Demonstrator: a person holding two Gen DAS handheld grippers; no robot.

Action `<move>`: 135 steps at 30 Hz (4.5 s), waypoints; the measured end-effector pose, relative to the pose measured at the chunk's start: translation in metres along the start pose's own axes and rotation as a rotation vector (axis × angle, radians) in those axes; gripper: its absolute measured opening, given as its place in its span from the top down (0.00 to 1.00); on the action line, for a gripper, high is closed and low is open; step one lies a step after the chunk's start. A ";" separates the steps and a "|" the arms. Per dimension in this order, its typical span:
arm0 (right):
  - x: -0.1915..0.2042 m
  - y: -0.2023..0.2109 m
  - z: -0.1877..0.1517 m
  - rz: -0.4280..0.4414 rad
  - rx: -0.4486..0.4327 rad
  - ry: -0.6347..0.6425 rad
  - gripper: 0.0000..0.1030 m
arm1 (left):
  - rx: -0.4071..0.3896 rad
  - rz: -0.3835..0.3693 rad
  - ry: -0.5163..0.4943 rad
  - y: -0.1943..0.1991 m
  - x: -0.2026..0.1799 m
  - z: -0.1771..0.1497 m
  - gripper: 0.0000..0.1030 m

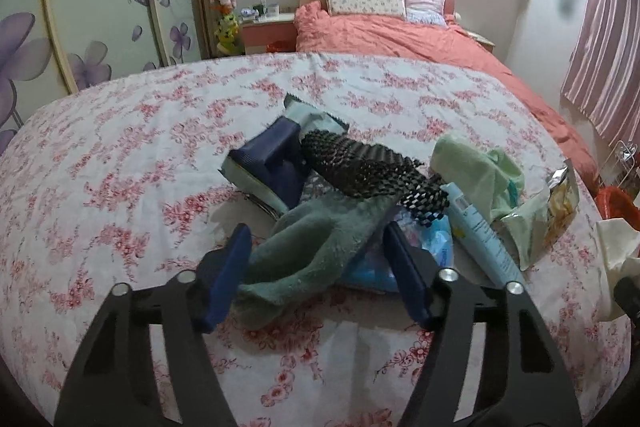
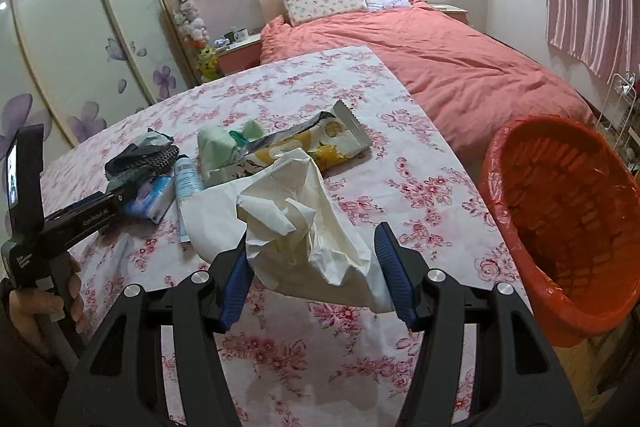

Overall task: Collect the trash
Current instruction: 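Grasp the grey-green cloth with the left tool while the right tool holds the tissue, then carry the tissue and grey-green cloth to the orange basket while both tools open to drop them, then move both tools back over the bed toward the blue tissue pack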

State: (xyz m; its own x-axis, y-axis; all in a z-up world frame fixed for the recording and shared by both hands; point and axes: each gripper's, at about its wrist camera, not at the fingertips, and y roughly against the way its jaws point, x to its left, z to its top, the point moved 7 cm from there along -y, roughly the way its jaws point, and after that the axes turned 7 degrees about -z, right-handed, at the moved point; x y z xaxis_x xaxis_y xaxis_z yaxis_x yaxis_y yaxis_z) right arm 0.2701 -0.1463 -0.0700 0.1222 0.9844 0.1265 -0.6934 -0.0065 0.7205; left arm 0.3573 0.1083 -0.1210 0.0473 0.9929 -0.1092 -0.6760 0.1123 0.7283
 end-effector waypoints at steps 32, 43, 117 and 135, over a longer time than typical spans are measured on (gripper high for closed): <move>-0.018 0.076 0.032 -0.014 -0.188 -0.043 0.43 | -0.204 -0.190 -0.026 0.132 -0.055 0.030 0.91; -0.059 0.099 0.039 -0.071 -0.260 -0.110 0.43 | -0.219 -0.284 -0.099 0.153 -0.124 0.029 0.91; -0.093 0.021 0.020 -0.170 -0.066 -0.146 0.22 | -0.013 -0.044 -0.059 0.028 -0.073 -0.014 0.10; -0.019 -0.001 0.012 -0.092 -0.001 -0.037 0.22 | 0.081 0.086 0.058 -0.005 0.012 -0.020 0.10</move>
State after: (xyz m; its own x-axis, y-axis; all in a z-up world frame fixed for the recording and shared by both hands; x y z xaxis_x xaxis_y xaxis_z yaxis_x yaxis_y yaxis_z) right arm 0.2773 -0.1673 -0.0648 0.2116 0.9737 0.0847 -0.6789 0.0840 0.7294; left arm 0.3459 0.1185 -0.1394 -0.0524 0.9953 -0.0809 -0.6139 0.0318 0.7887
